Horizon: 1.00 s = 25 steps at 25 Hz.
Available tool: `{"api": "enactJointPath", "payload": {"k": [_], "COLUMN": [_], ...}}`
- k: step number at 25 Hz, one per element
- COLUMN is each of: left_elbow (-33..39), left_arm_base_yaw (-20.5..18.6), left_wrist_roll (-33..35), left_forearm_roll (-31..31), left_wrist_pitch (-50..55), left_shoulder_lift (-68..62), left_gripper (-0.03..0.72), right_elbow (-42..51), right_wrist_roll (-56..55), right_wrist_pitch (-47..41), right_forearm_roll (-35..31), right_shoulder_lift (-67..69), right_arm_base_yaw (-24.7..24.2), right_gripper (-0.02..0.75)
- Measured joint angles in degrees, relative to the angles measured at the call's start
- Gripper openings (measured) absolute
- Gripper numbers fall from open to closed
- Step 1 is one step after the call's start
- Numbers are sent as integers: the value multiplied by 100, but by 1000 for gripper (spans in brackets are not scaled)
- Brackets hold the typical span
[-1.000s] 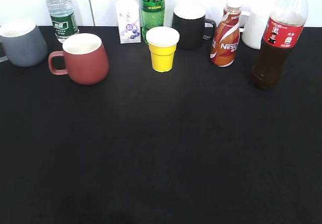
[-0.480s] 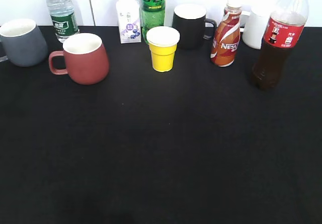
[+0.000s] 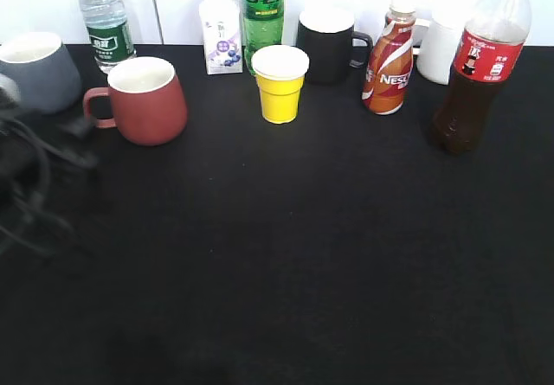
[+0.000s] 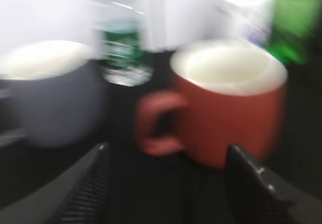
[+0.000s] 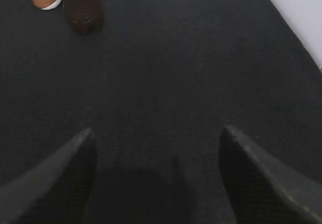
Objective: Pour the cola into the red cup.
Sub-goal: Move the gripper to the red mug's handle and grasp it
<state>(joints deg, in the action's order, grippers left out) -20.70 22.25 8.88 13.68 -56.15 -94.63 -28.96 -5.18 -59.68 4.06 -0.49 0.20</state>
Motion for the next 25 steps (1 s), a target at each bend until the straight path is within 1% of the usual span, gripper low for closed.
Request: {"api": "enactJointPath", "payload": {"k": [1, 3, 6, 10, 13, 16, 18, 21, 23, 25], "left_elbow": [0, -53, -488, -877, -928, -1204, -1372, -1555, -1766, -1907], "left_arm_base_yaw": [0, 0, -19, -400, -424, -436, -534, -580, -630, -746], "left_wrist_roll": [-39, -92, -171, -171, -171, -171, -171, -171, -171, -171], "left_forearm_roll": [-40, 79, 203, 192, 159, 141, 121, 33, -13, -233], "left_wrist_pitch": [-159, -598, -474, -182, -175, -163, -163, -138, -134, -128], "left_shoulder_lift": [-203, -486, -771, -1028, -1261, -1411, -1518, -1748, -1864, -1881], "left_gripper": [533, 533, 533, 533, 533, 533, 533, 531, 510, 475], "right_elbow": [0, 0, 0, 0, 0, 0, 0, 0, 0, 0], "right_wrist_roll": [0, 0, 0, 0, 0, 0, 0, 0, 0, 0], "right_wrist_pitch": [0, 0, 0, 0, 0, 0, 0, 0, 0, 0], "right_forearm_roll": [0, 0, 0, 0, 0, 0, 0, 0, 0, -5], "right_shoulder_lift": [0, 0, 0, 0, 0, 0, 0, 0, 0, 0], "right_arm_base_yaw": [0, 0, 0, 0, 0, 0, 0, 0, 0, 0], "right_gripper": [573, 573, 573, 573, 573, 573, 573, 573, 573, 573]}}
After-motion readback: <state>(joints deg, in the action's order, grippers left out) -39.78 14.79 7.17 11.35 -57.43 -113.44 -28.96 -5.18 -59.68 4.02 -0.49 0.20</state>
